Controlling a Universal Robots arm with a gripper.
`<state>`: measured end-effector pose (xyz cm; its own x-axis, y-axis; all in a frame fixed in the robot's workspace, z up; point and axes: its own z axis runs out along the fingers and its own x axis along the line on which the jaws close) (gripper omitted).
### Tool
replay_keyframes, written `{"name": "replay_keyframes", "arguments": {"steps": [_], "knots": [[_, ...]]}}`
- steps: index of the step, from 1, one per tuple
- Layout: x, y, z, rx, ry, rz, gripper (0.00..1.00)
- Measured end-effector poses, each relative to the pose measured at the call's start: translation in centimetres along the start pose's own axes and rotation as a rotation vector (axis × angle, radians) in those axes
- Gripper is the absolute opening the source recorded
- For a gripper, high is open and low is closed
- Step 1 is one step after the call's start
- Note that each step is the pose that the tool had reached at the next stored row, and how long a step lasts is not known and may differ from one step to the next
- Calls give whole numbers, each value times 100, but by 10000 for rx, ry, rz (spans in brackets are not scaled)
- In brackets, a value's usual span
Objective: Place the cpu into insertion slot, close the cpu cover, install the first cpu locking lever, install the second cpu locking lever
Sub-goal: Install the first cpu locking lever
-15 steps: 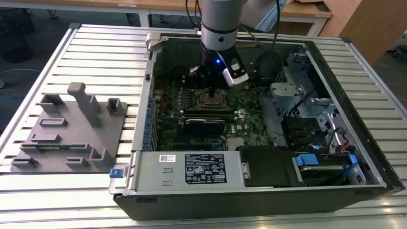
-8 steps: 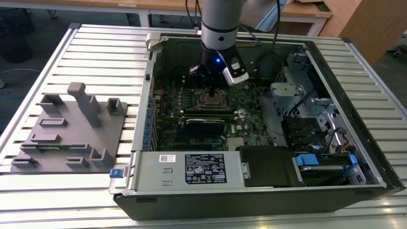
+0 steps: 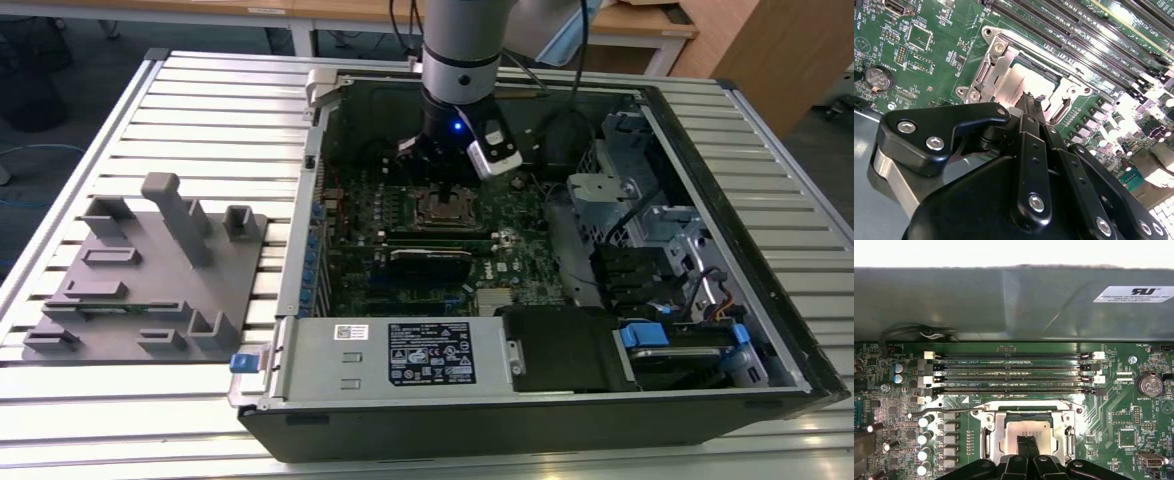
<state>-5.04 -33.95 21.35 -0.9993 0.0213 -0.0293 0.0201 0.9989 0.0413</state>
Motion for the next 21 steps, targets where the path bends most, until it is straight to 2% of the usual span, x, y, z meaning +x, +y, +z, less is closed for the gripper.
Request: {"name": "replay_keyframes", "arguments": {"steps": [10, 21], "knots": [[-4, 5, -104, -6, -3, 0, 10], [-8, 12, -266, -6, -3, -1, 10]]}}
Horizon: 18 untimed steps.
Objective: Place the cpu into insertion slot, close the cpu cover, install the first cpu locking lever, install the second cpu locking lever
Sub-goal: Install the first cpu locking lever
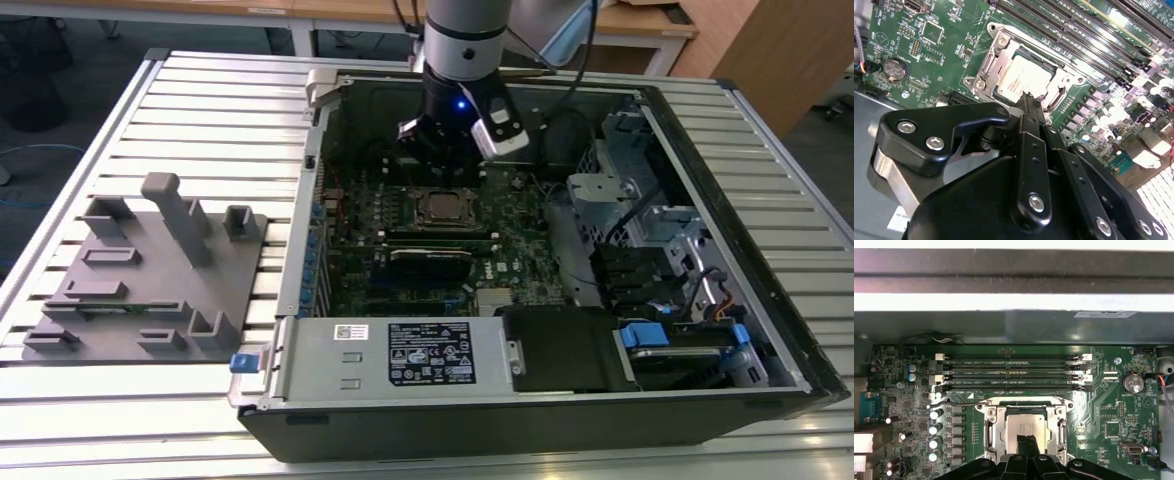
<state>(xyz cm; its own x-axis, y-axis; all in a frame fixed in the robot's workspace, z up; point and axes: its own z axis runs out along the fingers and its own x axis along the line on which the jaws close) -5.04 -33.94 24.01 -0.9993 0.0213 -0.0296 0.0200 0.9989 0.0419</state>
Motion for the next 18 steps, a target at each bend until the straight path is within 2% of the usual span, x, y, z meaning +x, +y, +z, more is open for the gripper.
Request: {"name": "replay_keyframes", "arguments": {"steps": [9, 15, 18], "knots": [[12, 0, -15, 2, 1, -1, 10], [139, -2, -18, -3, -1, 0, 10], [168, -2, -18, -6, -2, 1, 10]]}}
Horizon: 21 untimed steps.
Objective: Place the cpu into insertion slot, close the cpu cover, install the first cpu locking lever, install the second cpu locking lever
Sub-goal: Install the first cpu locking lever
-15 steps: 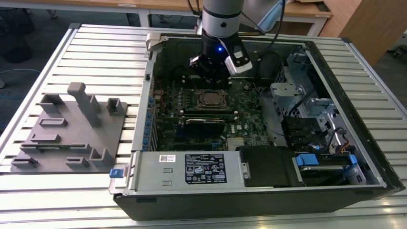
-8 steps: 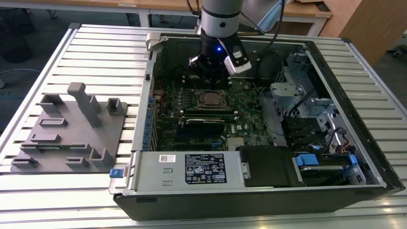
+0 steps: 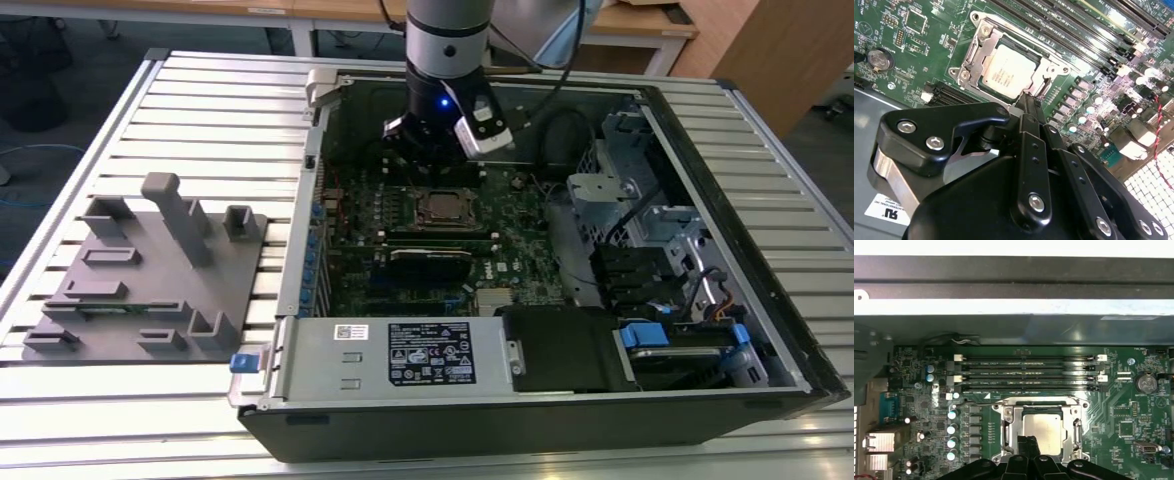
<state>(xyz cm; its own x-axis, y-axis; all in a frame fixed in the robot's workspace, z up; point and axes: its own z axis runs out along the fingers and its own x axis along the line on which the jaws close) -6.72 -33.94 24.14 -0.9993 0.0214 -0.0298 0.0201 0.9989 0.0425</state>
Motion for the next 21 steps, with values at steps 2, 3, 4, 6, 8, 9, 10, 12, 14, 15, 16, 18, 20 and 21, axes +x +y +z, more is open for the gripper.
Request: {"name": "replay_keyframes", "arguments": {"steps": [2, 3, 4, 6, 8, 9, 10, 12, 14, 15, 16, 18, 20, 21], "knots": [[1, -1, -6, 1, 2, -1, 10], [1, 0, -14, -3, 2, -1, 10], [0, 0, -24, -9, 1, -1, 10], [-1, 2, -53, -26, 0, 1, 10], [-1, 2, -72, -34, 1, 0, 10], [-2, 3, -73, -36, 0, 0, 10], [-2, 3, -73, -37, 0, 1, 10], [-1, 3, -74, -42, 0, 0, 10], [14, 2, -75, -61, 3, 1, 10], [35, 2, -76, -77, 3, 2, 10], [61, 1, -76, -92, 3, 2, 10], [116, 0, -77, -113, 2, 3, 10], [165, -1, -78, -126, 0, 4, 10], [185, -1, -78, -130, 0, 3, 10]]}}
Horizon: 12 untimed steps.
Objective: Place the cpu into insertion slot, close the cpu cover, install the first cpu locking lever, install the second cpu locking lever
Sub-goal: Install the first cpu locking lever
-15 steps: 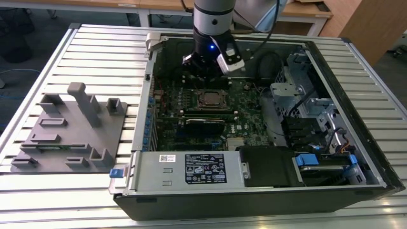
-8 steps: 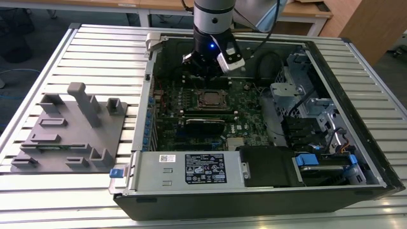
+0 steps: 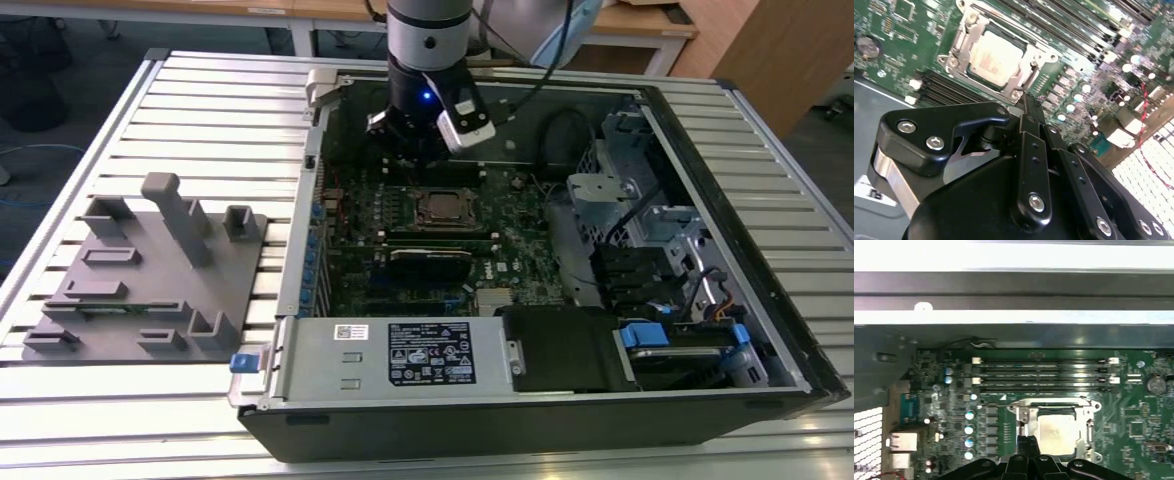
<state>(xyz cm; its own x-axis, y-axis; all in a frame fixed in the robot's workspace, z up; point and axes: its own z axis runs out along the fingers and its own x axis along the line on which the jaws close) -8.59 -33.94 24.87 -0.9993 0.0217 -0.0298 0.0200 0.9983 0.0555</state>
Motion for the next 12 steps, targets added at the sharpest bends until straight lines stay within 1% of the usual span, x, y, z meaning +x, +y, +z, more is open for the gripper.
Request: {"name": "replay_keyframes", "arguments": {"steps": [4, 10, 11, 12], "knots": [[64, -1, -2, -9, 1, 1, 10], [71, -2, -2, -9, 4, 0, 10], [71, -1, -1, -9, 42, 2, 10], [71, -2, 1, -6, 145, 9, 10]]}}
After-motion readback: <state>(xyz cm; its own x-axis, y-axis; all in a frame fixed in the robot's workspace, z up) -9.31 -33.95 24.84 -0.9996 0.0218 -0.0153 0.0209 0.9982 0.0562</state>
